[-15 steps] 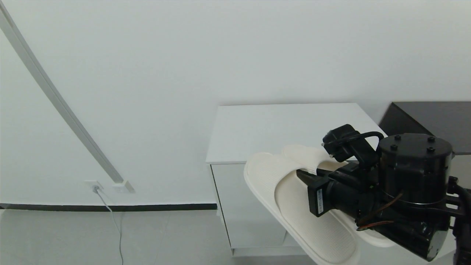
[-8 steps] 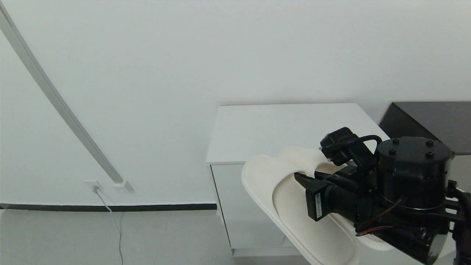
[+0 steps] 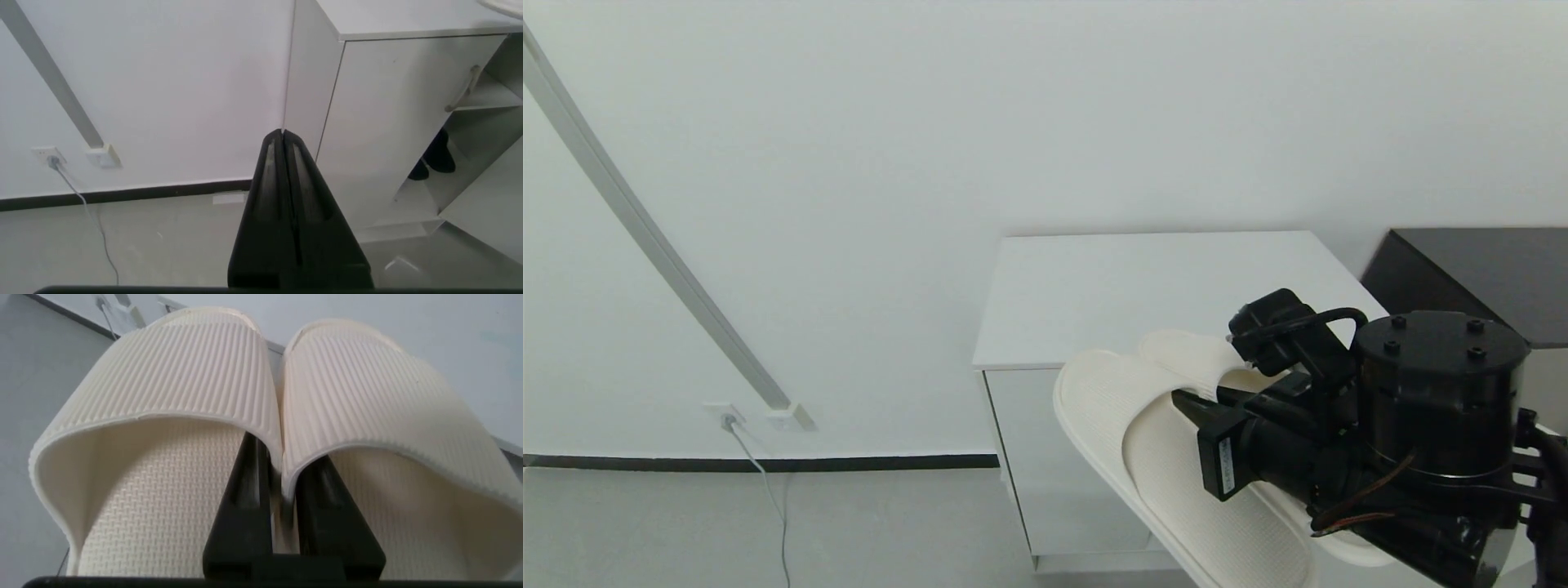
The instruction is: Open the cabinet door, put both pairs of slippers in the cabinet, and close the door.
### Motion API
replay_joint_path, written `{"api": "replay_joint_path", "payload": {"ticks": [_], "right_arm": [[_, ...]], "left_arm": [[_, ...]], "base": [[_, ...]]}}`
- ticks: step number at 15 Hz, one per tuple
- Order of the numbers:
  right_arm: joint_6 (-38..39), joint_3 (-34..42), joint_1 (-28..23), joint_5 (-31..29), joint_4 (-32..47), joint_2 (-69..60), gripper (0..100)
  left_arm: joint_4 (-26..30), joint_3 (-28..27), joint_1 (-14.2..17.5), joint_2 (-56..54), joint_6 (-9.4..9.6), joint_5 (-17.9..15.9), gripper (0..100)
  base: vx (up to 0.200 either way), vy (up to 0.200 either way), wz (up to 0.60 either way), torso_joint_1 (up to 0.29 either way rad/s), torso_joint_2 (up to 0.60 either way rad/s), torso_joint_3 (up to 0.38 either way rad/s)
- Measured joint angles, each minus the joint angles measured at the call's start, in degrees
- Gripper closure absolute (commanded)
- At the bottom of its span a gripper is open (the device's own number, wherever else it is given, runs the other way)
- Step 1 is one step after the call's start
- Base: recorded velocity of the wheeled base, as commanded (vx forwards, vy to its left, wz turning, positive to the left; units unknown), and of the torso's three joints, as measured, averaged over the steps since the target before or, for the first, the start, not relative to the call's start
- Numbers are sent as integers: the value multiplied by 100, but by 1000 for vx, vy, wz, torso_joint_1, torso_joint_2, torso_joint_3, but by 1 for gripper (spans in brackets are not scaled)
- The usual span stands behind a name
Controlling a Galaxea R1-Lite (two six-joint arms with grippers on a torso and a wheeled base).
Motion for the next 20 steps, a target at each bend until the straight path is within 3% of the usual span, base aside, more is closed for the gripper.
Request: {"api": "replay_joint_path", "payload": {"ticks": [13,20], "right_arm": [[-9,24,17,-6,9,-13,100],[-35,80,107,-4,0,-61,100]], "left_arm": [[-1,0,5,0,0,0,100],[-1,0,5,0,-17,10,100]], "base": [[0,-200,0,2,2,1],[0,0,0,0,0,0]]}}
